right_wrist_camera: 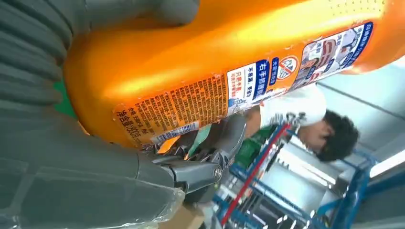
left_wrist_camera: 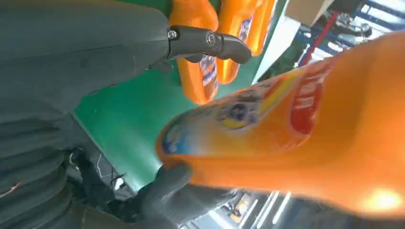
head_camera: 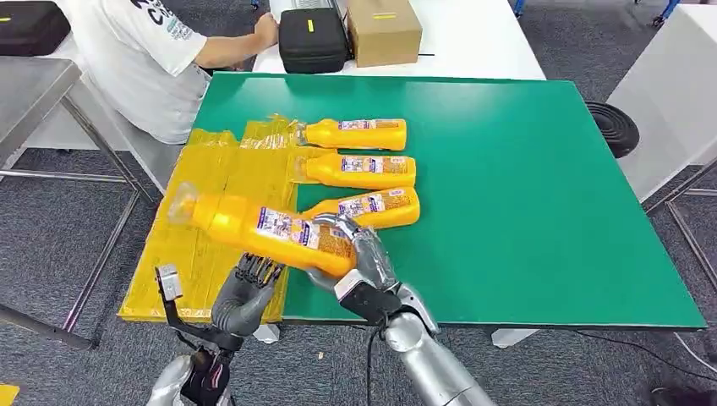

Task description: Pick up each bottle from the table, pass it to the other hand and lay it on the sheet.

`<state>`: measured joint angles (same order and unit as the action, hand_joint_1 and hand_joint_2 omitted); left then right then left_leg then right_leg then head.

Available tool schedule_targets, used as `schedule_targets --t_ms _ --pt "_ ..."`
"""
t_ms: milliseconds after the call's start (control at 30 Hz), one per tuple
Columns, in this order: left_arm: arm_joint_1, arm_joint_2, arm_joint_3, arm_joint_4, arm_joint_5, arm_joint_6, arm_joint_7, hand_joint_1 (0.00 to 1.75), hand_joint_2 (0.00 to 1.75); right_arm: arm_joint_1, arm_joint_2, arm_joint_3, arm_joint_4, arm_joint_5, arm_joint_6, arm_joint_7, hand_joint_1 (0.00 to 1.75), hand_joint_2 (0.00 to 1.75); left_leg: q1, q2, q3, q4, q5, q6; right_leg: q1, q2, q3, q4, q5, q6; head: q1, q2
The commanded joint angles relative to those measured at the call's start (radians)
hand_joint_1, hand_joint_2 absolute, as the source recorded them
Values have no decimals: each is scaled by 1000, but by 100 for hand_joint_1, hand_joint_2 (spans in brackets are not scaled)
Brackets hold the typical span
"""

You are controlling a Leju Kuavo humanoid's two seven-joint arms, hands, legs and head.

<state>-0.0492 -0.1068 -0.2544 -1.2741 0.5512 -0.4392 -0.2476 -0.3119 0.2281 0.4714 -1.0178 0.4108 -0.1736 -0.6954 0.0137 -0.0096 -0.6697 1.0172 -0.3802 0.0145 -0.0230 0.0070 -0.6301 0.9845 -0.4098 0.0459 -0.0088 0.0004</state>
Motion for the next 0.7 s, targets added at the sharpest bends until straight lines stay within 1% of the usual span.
schedule_targets --t_ms 33,67,100,133,167,200,233,267,300,333,367,400,433,467,500,533,567,600,667,700 --pt "-75 -23 62 85 8 111 -17 0 175 -25 0 70 103 -14 2 -3 175 175 0 1 7 -1 -3 0 1 -1 8 -1 -3 -2 0 0" --pt "-82 -23 66 87 11 120 -17 0 175 -23 1 68 100 -14 8 -3 175 175 0 0 5 -1 -2 0 1 -1 5 -1 -2 -2 0 0" --pt "-91 -25 72 91 14 135 -19 0 175 -18 -1 66 94 -15 14 -3 175 175 0 0 8 -1 -3 0 1 -1 8 -2 -3 -2 0 0" --pt "-97 -25 75 93 11 147 -23 0 175 -16 -2 64 94 -12 15 -3 175 175 0 0 4 -1 -2 0 1 -1 5 -1 -2 -2 0 0" --pt "-101 -24 76 97 11 149 -23 0 175 -14 -1 62 93 -10 16 -3 175 175 0 -1 6 -1 -2 0 1 -2 7 -1 -3 -2 0 0" --pt "-101 -24 76 97 11 149 -23 0 175 -14 -1 62 93 -10 16 -3 175 175 0 -1 4 -1 -1 0 1 -2 5 -1 -2 -2 0 0" --pt "-101 -24 76 97 11 149 -23 0 175 -14 -1 62 93 -10 16 -3 175 175 0 -1 6 -1 -2 0 1 -2 7 -1 -3 -2 0 0" --pt "-101 -24 76 97 11 149 -23 0 175 -14 -1 62 93 -10 16 -3 175 175 0 0 3 -1 -1 0 0 -1 4 -1 -1 -2 0 0" --pt "-101 -24 76 97 11 149 -23 0 175 -14 -1 62 93 -10 16 -3 175 175 0 0 6 -1 -2 0 1 -1 7 -1 -2 -2 0 0" --pt "-100 -28 82 99 21 154 -28 0 175 -13 -1 60 93 -12 22 -3 175 175 0 0 4 -1 -1 0 0 -1 5 -1 -1 -2 0 0" --pt "-101 -28 85 99 25 155 -31 0 175 -12 -2 59 93 -11 22 -3 175 175 0 0 6 -1 -2 0 1 -1 7 -1 -2 -2 0 0" --pt "-105 -31 93 101 41 154 -34 0 175 -9 -3 58 92 -9 21 -3 175 175 0 0 4 -1 -1 0 0 -1 4 -1 -1 -2 0 0" --pt "-106 -31 97 101 49 152 -36 0 175 -7 -4 57 92 -9 22 -3 175 175 0 0 6 -1 -2 0 1 -2 7 -1 -2 -2 0 0" --pt "-108 -30 103 100 60 151 -41 0 175 -4 -6 55 93 -9 19 -3 175 175 0 -1 4 -1 -1 0 0 -2 4 -1 -2 -2 0 0" --pt "-106 -29 111 97 88 135 -42 0 175 0 -10 52 90 -11 17 -3 175 175 0 -1 6 -1 -2 0 1 -2 7 -1 -3 -3 0 0" --pt "-106 -29 111 97 88 135 -42 0 175 0 -10 52 90 -11 17 -3 175 175 0 -1 3 -1 -1 0 1 -2 3 -1 -1 -2 0 0" --pt "-106 -29 111 97 88 135 -42 0 175 0 -10 52 90 -11 17 -3 175 175 0 -1 6 -1 -2 0 1 -2 7 -2 -2 -2 0 0" --pt "-105 -25 112 95 91 132 -41 0 175 1 -13 52 88 -12 18 -3 175 175 0 0 4 -1 -1 0 1 -2 4 -1 -1 -2 0 0" --pt "-105 -25 112 95 91 132 -41 0 175 1 -13 52 88 -12 18 -3 175 175 1 0 9 -1 -4 0 1 -2 9 -2 -4 -3 0 0" --pt "-105 -25 112 95 91 132 -41 0 175 1 -13 52 88 -12 18 -3 175 175 0 -1 6 -1 -2 0 1 -2 6 -1 -2 -2 0 0"
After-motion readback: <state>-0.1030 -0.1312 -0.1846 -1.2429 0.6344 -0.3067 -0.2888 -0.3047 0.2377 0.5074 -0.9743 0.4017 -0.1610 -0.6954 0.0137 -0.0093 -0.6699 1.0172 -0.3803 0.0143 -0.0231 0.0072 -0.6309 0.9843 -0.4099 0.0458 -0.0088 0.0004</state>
